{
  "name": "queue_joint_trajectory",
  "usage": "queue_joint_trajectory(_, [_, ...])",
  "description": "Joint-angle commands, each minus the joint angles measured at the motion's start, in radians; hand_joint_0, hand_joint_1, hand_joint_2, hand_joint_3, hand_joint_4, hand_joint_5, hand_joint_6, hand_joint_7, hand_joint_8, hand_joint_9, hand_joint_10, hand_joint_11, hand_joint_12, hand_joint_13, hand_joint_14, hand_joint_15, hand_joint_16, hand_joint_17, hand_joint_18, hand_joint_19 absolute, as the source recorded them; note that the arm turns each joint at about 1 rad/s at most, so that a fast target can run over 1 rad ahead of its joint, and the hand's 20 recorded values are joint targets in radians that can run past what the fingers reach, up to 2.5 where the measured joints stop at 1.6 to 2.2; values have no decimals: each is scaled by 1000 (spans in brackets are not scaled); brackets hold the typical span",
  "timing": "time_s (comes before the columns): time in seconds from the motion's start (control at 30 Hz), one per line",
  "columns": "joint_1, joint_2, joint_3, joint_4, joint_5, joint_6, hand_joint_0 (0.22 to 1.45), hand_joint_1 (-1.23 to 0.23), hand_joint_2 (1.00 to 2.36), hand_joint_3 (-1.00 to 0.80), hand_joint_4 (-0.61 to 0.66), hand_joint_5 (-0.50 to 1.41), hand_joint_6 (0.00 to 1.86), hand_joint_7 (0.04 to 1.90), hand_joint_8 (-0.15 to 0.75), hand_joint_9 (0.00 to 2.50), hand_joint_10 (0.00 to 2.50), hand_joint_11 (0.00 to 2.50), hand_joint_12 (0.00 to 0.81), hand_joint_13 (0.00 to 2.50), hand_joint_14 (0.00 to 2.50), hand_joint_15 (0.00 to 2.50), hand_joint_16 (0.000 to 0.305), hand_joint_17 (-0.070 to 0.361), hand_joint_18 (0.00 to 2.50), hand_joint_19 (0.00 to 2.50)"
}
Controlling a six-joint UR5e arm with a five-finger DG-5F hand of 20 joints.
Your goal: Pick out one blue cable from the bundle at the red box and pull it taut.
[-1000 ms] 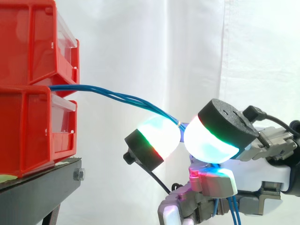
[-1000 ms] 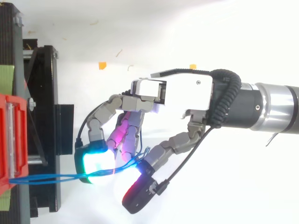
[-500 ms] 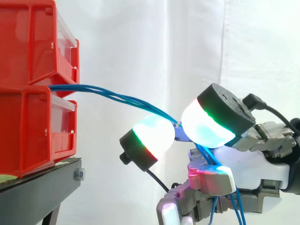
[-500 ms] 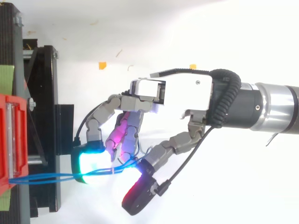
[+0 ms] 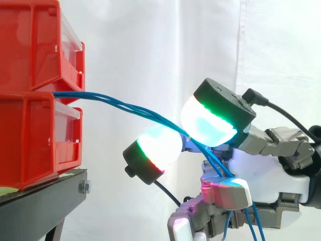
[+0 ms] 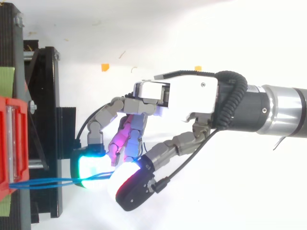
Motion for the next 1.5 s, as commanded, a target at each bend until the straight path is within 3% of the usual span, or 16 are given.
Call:
queue_joint_trajectory(0.0, [0, -1, 0, -1, -1, 0, 627, -777, 1015, -334, -100, -73, 907, 848, 273, 1382, 34, 812, 312, 1004, 19, 429, 42, 94, 841, 665])
queue_joint_trajectory(0.27, [0, 1, 0, -1, -1, 0, 671, -890, 1019, -275, -80, -78, 929, 844, 287, 1372, 34, 824, 315, 1005, 18, 428, 42, 95, 850, 655])
queue_joint_trajectory(0.37, [0, -1, 0, -1, -1, 0, 723, -937, 1020, -258, -110, -82, 932, 923, 278, 1374, 34, 827, 310, 1013, 18, 427, 42, 94, 855, 646])
queue_joint_trajectory(0.73, [0, -1, 0, -1, -1, 0, 812, -923, 1001, -489, -195, -78, 944, 1059, 283, 1421, 35, 837, 304, 1038, 18, 437, 40, 90, 854, 653])
queue_joint_trajectory(1.07, [0, -1, 0, -1, -1, 0, 735, -939, 1000, -500, -252, -70, 956, 983, 292, 1452, 35, 827, 301, 1050, 19, 434, 40, 90, 884, 623])
queue_joint_trajectory(1.23, [0, -1, 0, -2, -6, 5, 653, -941, 1000, -500, -212, -65, 949, 997, 291, 1470, 35, 816, 299, 1052, 19, 444, 40, 89, 882, 637])
queue_joint_trajectory(1.47, [-2, -1, 0, -2, -6, 6, 519, -827, 1000, -500, -110, -51, 937, 671, 294, 1489, 33, 800, 317, 1060, 17, 419, 44, 98, 899, 636])
